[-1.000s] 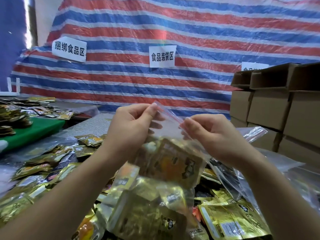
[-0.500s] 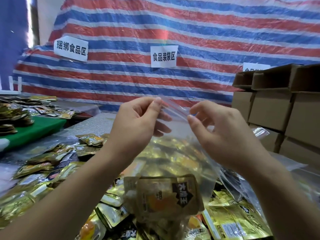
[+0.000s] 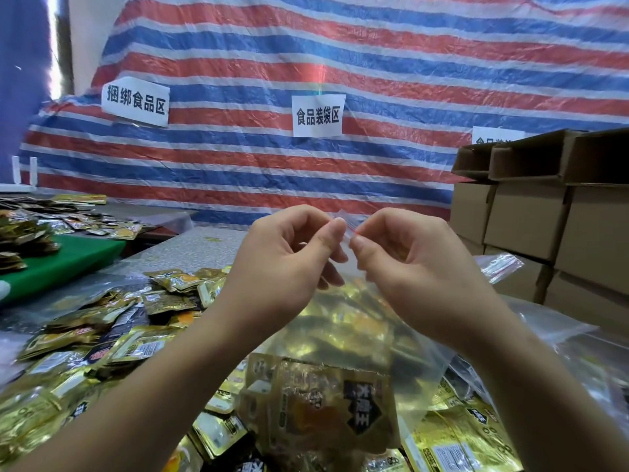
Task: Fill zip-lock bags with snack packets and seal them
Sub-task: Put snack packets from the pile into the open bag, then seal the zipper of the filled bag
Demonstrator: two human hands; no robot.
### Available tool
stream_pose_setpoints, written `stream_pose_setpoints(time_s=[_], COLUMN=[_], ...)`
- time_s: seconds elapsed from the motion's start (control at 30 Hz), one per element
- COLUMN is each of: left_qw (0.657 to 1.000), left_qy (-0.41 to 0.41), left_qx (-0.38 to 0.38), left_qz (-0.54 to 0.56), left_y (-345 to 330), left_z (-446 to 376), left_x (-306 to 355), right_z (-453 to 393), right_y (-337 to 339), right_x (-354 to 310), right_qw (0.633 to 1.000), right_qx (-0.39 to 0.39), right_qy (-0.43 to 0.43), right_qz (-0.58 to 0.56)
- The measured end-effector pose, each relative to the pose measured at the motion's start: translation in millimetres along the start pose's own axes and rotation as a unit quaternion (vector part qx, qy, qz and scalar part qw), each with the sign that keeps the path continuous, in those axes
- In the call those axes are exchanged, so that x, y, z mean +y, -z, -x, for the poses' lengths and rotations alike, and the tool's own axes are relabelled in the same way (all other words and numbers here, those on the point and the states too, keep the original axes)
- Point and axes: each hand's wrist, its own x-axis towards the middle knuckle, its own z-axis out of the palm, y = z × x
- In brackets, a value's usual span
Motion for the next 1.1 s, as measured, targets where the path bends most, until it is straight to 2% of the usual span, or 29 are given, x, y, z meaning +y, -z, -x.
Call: stream_pose_setpoints(time_s=[0.27, 0.53, 0.7, 1.1], left_qw=[1.000, 0.994, 0.991, 0.975], left_qy=[-0.009, -0.064, -0.080, -0.102], left_qx=[-0.007, 0.005, 0.038, 0.159], left_qz=[-0.012, -0.086, -0.104, -0.116], left_y=[-1, -3, -6, 2], left_z=[2, 5, 7, 4], left_x=[1, -1, -3, -8], right_z=[1, 1, 1, -2], right_y=[-1, -4, -7, -1], right_x=[-3, 0, 2, 11], right_qw=[1.000, 1.000, 0.999, 0.997], right_qx=[0.007, 0.020, 0.031, 0.000], right_qy=[-0.010, 0.001, -0.003, -0.046], right_qz=[-0.010, 0.011, 0.019, 0.055])
